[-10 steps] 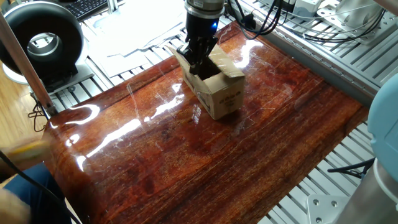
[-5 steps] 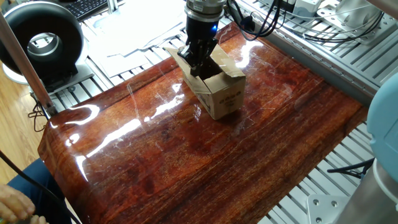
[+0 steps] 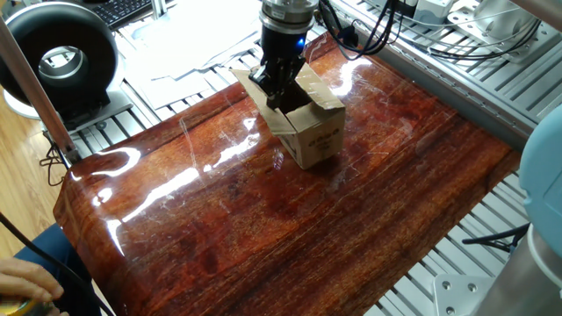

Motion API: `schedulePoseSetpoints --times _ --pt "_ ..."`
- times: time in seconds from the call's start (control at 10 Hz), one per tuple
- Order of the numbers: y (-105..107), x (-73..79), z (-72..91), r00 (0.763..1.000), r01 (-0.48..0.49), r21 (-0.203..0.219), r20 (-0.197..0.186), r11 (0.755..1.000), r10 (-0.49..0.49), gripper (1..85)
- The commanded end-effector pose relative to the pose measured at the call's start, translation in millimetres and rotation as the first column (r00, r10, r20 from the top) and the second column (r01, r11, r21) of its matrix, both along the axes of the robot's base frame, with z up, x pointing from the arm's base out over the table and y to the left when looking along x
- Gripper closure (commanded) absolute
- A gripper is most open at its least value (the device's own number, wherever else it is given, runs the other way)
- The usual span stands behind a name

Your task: Open a box

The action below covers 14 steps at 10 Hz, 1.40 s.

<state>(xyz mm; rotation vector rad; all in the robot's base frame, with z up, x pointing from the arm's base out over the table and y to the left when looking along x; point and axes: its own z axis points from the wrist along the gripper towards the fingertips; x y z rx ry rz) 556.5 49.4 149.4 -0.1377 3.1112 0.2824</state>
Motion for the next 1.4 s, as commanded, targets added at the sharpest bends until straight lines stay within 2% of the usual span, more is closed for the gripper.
schedulePoseSetpoints --times 0.0,0.4,0.5,0.7,0.9,1.3 --pt "3 0.4 2.0 1.0 0.015 0.018 0.0 1.0 -0.015 84.3" --pt "-7 -6.6 6.2 1.0 0.003 -0.016 -0.024 1.0 -0.003 84.3" --pt "-21 -9.3 8.9 0.999 -0.029 -0.066 -0.028 0.997 0.027 84.3" --pt "-32 -16.0 20.8 0.998 -0.058 -0.083 -0.04 0.995 0.055 84.7" --pt "-40 -15.0 19.4 0.996 -0.084 -0.095 -0.014 0.992 0.083 84.7" --pt "-50 -16.9 20.2 0.991 -0.129 -0.109 0.005 0.986 0.131 84.7"
